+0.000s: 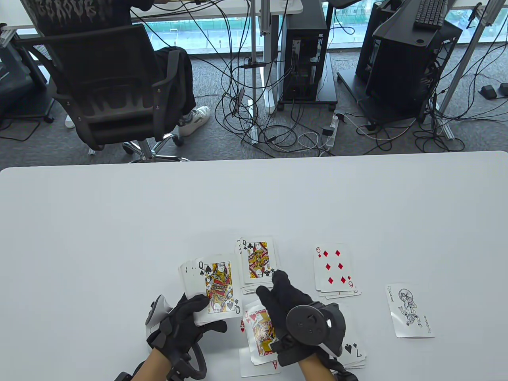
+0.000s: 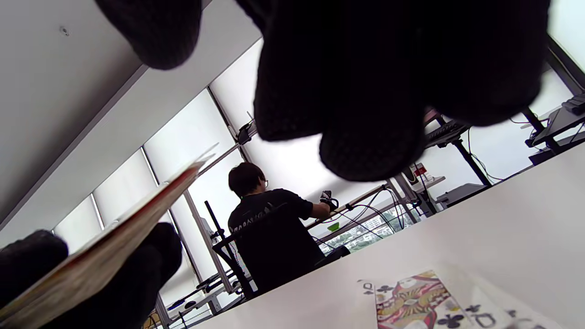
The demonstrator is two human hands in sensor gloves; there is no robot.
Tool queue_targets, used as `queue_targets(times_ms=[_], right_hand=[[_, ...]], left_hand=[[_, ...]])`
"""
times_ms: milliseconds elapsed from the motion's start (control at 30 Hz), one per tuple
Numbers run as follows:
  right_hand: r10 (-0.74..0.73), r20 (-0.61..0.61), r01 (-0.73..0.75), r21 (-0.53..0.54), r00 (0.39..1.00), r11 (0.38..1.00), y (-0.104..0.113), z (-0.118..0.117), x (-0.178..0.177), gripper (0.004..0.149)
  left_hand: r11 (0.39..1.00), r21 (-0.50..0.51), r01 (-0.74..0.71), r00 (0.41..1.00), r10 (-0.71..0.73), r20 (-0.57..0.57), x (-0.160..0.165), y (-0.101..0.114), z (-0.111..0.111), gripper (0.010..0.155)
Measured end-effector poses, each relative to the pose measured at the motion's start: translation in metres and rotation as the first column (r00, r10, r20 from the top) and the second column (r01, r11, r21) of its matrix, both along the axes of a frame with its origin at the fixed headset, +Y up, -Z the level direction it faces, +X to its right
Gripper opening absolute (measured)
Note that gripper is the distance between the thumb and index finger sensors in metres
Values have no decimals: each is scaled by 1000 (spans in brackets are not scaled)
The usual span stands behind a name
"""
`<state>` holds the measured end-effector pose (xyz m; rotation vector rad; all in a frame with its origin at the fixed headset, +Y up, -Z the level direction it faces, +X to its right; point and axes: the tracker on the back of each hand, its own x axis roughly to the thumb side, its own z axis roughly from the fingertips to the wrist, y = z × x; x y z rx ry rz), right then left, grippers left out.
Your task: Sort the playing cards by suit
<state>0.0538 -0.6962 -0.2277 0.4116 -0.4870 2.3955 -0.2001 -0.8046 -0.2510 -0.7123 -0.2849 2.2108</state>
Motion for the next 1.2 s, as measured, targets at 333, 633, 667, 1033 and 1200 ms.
queue_targets(times_ms=[333,633,667,1033,1200], right_hand=[[-75,-158,51,-148,985,988,-32,5,-25,80],[-90,-146,76,-96,985,992,-36,8,-29,66],[-119,-140,104,-110,983,988,-37,8,-29,63],[-244,-80,235,-108,966,966,-35,6,-17,39],[-241,-45,235,-112,969,966,-35,4,-10,40]], left_hand=[[1000,21,22,999,-23,44,6,-2,1,51],[999,35,35,996,-38,78,12,-3,2,51],[998,39,41,996,-45,80,12,-4,2,51],[998,51,38,995,-43,92,14,-5,1,51],[997,53,52,994,-56,92,13,-5,1,51]])
